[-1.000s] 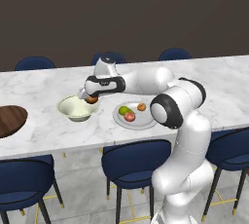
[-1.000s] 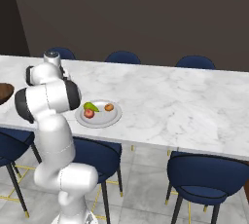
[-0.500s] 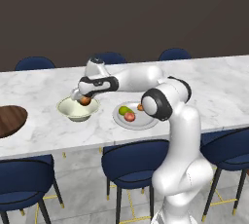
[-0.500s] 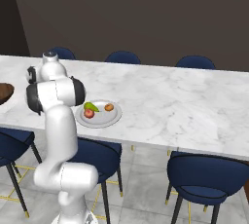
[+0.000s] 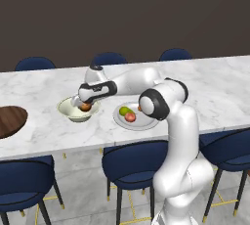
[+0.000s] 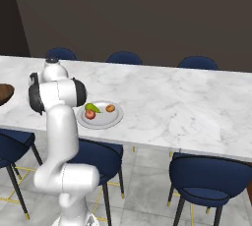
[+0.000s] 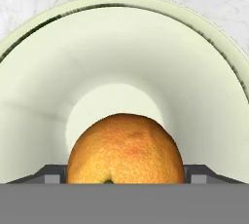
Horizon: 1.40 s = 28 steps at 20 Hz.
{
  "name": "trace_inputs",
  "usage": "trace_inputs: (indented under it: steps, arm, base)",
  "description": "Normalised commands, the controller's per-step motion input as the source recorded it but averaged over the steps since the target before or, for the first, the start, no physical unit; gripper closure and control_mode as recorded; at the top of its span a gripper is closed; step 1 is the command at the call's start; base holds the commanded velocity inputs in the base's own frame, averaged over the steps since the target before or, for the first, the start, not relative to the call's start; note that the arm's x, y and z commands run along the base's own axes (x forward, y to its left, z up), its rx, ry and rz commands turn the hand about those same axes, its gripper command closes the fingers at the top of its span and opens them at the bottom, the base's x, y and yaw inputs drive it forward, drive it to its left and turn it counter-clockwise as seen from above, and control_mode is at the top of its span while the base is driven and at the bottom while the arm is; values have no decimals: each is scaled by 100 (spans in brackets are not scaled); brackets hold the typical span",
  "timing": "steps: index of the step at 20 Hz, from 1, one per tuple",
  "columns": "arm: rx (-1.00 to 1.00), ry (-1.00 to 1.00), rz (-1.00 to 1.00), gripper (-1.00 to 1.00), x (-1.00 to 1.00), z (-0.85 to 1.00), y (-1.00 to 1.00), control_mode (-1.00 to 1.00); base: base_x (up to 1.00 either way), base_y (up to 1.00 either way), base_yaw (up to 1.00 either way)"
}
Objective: Take the fruits from the plate on the dining counter and place two fruits in each bowl.
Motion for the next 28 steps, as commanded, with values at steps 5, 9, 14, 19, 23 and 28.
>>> trace_inputs:
  steps: [5,9,14,19,23,28]
  arm:
    - [-2,0,0,100,1,-15,0,-100]
    - [0,0,0,-100,2,-1,0,-100]
    - [0,0,0,-100,0,0,0,-100]
    - [0,0,0,-100,0,0,0,-100]
    - [0,0,0,-100,17,0,0,-100]
    - [0,0,-1,-100,17,22,-3,-100]
  base:
    - [0,0,0]
    - [0,0,0]
    - [0,0,0]
    - [0,0,0]
    - [0,0,0]
    - [0,0,0]
